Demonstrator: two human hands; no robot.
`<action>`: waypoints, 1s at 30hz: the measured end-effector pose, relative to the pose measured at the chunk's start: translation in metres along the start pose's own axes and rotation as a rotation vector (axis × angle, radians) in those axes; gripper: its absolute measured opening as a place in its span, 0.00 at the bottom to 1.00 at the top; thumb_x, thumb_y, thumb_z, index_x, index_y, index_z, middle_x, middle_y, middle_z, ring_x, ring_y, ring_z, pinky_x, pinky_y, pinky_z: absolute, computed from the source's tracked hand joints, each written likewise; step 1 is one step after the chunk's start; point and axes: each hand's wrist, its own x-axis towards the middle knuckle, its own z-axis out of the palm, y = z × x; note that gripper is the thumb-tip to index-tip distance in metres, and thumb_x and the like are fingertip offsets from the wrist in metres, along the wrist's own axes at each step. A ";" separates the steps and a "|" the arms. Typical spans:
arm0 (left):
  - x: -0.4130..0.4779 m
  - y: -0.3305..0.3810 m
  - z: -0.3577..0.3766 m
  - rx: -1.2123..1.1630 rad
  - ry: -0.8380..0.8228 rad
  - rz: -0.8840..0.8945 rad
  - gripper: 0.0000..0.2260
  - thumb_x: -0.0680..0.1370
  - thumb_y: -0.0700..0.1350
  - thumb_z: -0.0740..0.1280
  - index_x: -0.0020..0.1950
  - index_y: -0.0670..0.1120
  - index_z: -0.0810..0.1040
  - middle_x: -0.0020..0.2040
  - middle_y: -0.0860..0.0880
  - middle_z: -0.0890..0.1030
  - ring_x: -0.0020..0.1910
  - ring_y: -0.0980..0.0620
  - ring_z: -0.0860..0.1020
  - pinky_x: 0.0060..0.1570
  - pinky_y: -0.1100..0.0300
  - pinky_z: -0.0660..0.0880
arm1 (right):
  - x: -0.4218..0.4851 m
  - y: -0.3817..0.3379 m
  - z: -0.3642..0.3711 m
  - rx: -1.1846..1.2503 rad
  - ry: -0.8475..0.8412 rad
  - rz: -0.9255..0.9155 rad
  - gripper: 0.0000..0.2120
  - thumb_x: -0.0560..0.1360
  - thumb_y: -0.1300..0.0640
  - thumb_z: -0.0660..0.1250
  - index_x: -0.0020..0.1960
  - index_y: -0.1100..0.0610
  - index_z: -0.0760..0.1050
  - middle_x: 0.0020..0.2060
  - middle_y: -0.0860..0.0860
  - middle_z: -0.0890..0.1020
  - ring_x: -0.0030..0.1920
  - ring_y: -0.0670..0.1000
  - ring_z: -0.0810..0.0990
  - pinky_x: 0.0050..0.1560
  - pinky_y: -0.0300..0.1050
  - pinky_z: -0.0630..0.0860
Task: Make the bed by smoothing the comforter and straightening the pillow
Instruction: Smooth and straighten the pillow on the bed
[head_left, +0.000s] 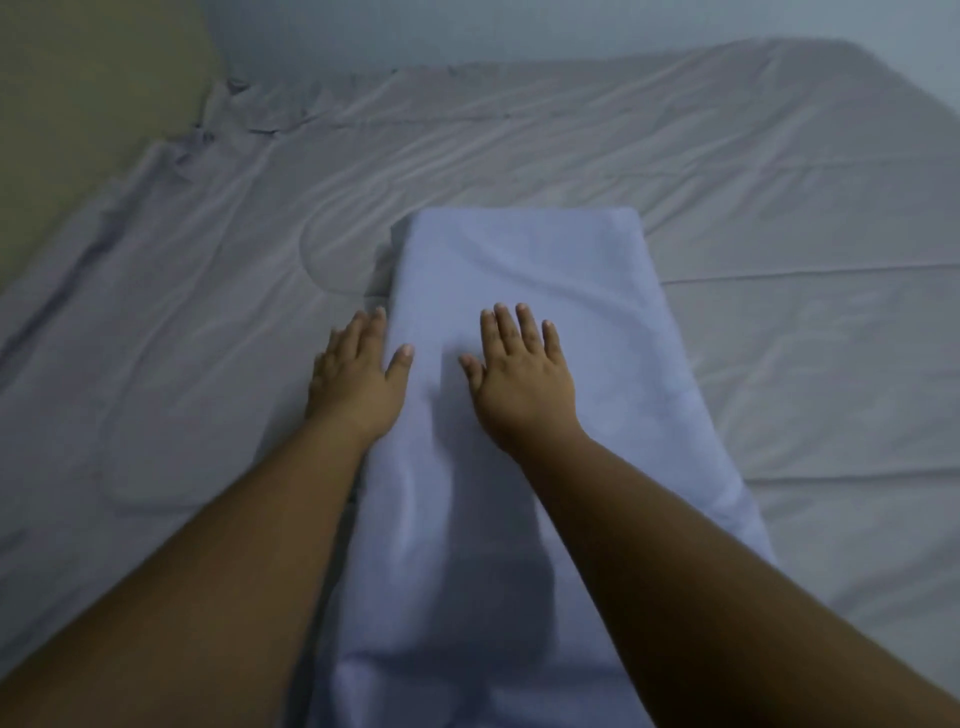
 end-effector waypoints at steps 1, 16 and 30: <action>0.005 0.017 0.002 0.003 0.005 0.024 0.28 0.82 0.59 0.49 0.79 0.52 0.47 0.80 0.51 0.47 0.79 0.47 0.47 0.77 0.49 0.46 | 0.003 0.018 -0.007 -0.009 -0.002 0.021 0.28 0.82 0.44 0.43 0.78 0.56 0.46 0.78 0.52 0.49 0.78 0.52 0.42 0.76 0.51 0.38; 0.043 0.062 0.076 0.347 -0.038 0.043 0.29 0.81 0.61 0.43 0.79 0.51 0.44 0.80 0.50 0.43 0.79 0.44 0.43 0.76 0.46 0.40 | 0.043 0.125 0.027 -0.005 -0.022 0.337 0.30 0.81 0.43 0.47 0.78 0.57 0.53 0.78 0.53 0.55 0.78 0.54 0.48 0.75 0.56 0.41; 0.088 0.033 0.086 -0.048 0.214 -0.211 0.29 0.81 0.59 0.51 0.79 0.49 0.51 0.71 0.34 0.64 0.67 0.35 0.68 0.66 0.44 0.64 | 0.071 0.150 0.051 0.179 0.065 0.652 0.26 0.80 0.40 0.48 0.77 0.42 0.51 0.70 0.61 0.62 0.66 0.64 0.66 0.67 0.59 0.62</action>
